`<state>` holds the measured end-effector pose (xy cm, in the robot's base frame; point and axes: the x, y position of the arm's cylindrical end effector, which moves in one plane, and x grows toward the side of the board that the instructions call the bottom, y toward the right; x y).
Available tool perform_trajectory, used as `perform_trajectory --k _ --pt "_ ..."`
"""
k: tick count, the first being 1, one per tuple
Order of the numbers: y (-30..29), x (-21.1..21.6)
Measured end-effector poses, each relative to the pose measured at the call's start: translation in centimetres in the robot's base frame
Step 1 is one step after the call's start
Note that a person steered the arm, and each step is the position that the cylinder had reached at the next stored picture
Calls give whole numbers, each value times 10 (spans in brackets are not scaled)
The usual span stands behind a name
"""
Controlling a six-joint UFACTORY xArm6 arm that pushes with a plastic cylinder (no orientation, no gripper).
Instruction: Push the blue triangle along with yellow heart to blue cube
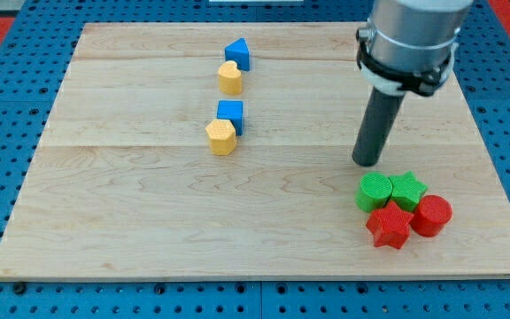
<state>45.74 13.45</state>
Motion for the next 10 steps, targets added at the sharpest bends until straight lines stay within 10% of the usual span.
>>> perform_trajectory --k 6,10 --pt "-62 -223" --pt "-172 -164"
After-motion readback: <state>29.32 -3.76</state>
